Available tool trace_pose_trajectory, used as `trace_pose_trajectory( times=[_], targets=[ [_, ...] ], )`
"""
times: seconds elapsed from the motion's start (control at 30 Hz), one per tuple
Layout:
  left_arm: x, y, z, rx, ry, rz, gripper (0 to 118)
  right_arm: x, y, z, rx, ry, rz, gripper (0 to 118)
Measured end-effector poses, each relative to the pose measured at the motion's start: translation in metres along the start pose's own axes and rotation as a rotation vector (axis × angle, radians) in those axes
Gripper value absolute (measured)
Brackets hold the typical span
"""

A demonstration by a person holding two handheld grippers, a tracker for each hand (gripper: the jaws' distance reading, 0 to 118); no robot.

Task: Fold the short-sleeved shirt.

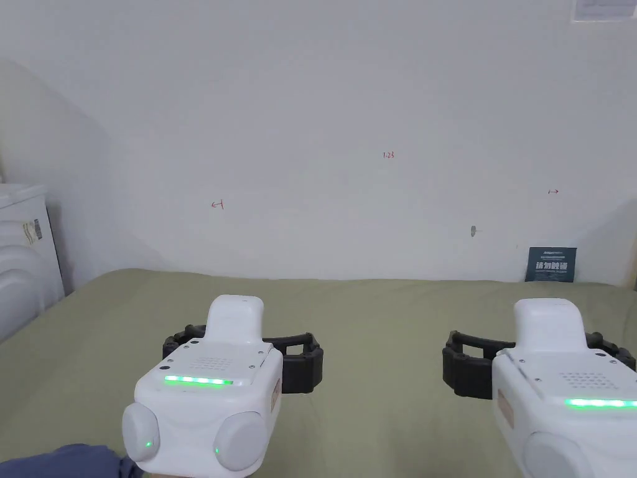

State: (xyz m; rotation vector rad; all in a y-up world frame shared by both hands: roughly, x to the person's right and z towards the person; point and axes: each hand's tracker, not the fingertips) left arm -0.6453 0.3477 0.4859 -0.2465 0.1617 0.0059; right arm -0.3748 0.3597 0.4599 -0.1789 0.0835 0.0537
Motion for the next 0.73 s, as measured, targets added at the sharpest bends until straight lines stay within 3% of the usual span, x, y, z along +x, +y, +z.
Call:
trace_pose_trajectory(
  times=[0.03,0.13,0.2,0.3,0.33,0.43,0.73],
  targets=[
    [0.000,0.000,0.000,0.002,0.003,-0.003,118,0.004,0.001,0.000,-0.019,0.011,-0.052,118],
    [-0.001,0.000,0.000,0.002,-0.004,-0.004,118,0.012,-0.002,-0.005,-0.083,0.099,-0.082,118],
    [0.001,0.000,-0.001,0.002,-0.001,-0.013,118,0.009,-0.008,-0.009,-0.073,0.091,-0.047,118],
    [0.001,0.000,-0.002,0.014,0.024,-0.010,118,0.000,-0.021,-0.006,0.063,0.048,0.061,118],
    [-0.001,0.000,-0.001,0.021,0.030,0.003,118,0.000,-0.024,-0.004,0.080,0.087,0.083,118],
    [-0.002,0.002,0.000,0.020,0.034,0.008,118,0.004,-0.026,-0.005,0.058,0.097,0.042,118],
    [-0.003,0.001,0.005,0.027,0.056,-0.005,118,0.008,-0.020,-0.002,0.066,0.078,0.040,118]
  ],
)
